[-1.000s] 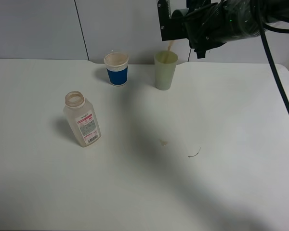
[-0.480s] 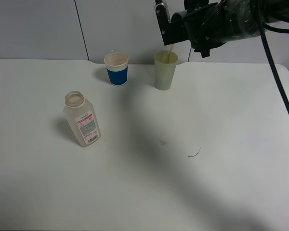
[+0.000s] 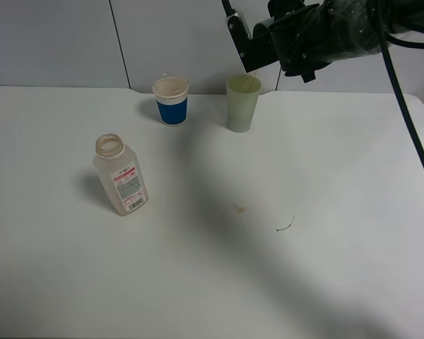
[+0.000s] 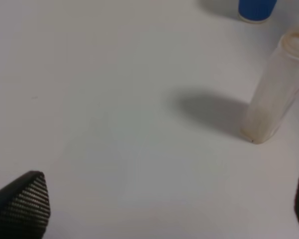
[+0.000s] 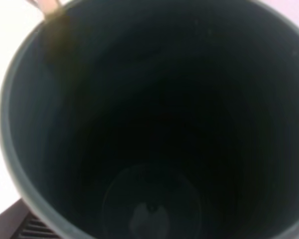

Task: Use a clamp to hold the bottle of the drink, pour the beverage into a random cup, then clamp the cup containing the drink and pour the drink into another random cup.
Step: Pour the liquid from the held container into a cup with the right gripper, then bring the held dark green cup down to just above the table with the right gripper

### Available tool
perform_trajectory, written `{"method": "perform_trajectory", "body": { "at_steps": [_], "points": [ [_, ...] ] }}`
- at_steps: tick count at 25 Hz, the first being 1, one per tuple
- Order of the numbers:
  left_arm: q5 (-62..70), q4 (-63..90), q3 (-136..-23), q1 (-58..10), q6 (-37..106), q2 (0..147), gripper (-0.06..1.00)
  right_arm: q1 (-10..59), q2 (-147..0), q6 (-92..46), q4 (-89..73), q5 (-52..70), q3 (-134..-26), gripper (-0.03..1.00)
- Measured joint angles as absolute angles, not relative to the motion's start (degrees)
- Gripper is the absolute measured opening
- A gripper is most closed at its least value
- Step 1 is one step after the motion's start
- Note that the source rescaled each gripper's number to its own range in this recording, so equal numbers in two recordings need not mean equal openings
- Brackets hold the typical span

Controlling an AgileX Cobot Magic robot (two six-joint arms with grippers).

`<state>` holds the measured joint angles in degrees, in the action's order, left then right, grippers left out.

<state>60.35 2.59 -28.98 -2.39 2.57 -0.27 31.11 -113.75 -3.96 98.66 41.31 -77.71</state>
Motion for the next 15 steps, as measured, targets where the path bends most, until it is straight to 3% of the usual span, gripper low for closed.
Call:
{"method": "perform_trajectory", "body": {
  "at_steps": [6, 15],
  "points": [
    [60.4, 2.6, -29.0, -2.4, 2.6, -0.3, 1.00, 31.1, -114.0, 4.5, 98.8, 41.3, -77.7, 0.03],
    [60.4, 2.6, -29.0, -2.4, 2.6, -0.3, 1.00, 31.1, -114.8, 47.3, 98.6, 41.0, -77.7, 0.03]
  ]
}}
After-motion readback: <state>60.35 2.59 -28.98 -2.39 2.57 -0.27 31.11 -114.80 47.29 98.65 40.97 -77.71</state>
